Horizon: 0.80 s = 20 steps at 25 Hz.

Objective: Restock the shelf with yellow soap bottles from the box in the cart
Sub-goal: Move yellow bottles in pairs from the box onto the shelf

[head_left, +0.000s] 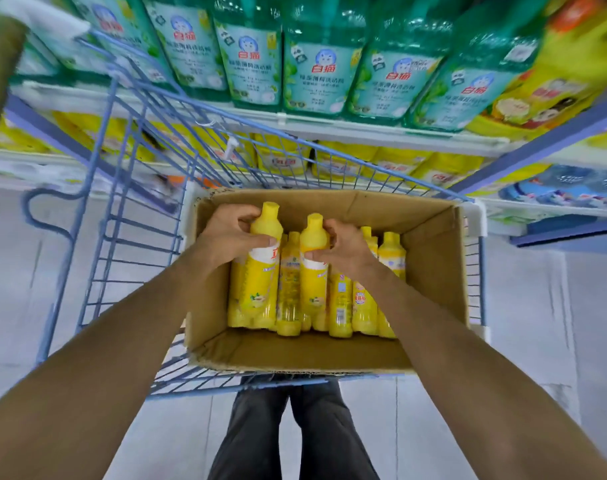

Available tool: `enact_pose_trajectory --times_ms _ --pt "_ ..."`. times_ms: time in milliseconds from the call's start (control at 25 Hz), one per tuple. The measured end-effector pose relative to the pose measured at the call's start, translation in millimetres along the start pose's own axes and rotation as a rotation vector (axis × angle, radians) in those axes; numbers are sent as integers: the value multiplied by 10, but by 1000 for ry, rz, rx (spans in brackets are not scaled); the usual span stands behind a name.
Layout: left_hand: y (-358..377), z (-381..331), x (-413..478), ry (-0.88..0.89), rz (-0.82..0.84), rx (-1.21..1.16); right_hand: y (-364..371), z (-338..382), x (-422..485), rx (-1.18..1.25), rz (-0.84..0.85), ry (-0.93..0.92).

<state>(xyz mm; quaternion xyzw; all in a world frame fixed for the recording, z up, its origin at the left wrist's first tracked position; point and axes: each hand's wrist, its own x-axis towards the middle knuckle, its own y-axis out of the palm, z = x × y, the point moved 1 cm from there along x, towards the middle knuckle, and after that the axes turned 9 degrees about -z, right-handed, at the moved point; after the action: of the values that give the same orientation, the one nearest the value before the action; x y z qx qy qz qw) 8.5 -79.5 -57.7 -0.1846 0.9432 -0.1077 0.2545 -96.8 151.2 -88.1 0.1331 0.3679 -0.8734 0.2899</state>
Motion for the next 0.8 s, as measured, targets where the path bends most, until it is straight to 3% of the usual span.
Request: enact_pose_trajectory --times_ms 400,800 --pt "-682 -2021 -529 406 -76 -75 -1276 1867 -520 103 -210 -406" --pt "-1346 -3772 -924 766 -196 -107 -2449 3422 -906 195 -410 -673"
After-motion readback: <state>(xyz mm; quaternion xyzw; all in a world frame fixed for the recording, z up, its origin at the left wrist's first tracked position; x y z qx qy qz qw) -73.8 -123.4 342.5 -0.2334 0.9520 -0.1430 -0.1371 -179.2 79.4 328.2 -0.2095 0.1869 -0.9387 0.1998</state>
